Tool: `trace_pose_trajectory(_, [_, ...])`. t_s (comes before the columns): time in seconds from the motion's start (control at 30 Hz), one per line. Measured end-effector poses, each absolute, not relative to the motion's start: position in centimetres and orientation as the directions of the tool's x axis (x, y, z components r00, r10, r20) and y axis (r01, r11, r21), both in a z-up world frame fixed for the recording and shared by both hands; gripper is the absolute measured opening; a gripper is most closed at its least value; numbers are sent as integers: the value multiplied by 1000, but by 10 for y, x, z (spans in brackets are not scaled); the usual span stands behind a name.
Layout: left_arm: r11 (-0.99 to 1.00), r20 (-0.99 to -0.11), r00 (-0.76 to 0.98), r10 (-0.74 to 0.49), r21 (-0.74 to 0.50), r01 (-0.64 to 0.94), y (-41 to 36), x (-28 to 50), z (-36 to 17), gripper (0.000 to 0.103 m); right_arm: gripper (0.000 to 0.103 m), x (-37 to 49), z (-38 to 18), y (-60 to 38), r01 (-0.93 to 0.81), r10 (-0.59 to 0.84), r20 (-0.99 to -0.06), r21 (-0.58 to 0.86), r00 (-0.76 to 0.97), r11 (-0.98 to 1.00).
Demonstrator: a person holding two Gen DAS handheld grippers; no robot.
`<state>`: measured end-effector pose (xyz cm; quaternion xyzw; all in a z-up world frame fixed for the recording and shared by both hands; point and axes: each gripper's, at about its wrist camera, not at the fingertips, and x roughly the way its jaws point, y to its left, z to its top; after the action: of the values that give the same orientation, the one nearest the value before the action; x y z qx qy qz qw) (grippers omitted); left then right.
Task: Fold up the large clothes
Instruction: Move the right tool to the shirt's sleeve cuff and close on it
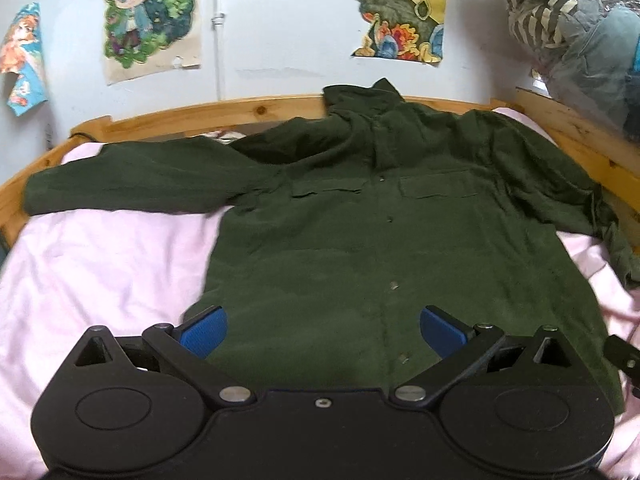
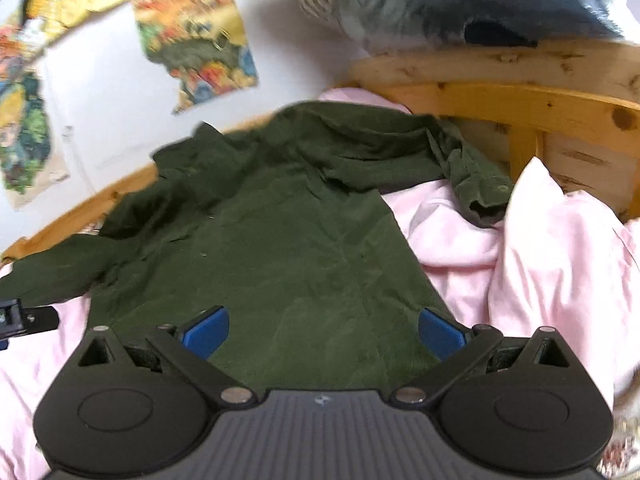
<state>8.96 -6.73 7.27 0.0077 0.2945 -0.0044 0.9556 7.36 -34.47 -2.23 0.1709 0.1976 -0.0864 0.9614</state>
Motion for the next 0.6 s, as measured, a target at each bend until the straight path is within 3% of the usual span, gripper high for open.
trace_pose_trajectory(0.13, [999, -525, 851, 14, -24, -31, -90, 118, 78, 103, 103, 93, -5, -350, 224, -121, -337, 287, 934, 931])
trace_pose_trajectory(0.33, [991, -559, 829, 3, -112, -79, -115, 163, 83, 103, 103, 97, -14, -374, 196, -126, -211, 357, 969, 913])
trace_pose_trajectory(0.6, [998, -592, 804, 53, 6, -61, -156, 217, 80, 103, 103, 118, -37, -394, 212, -178, -147, 260, 973, 942])
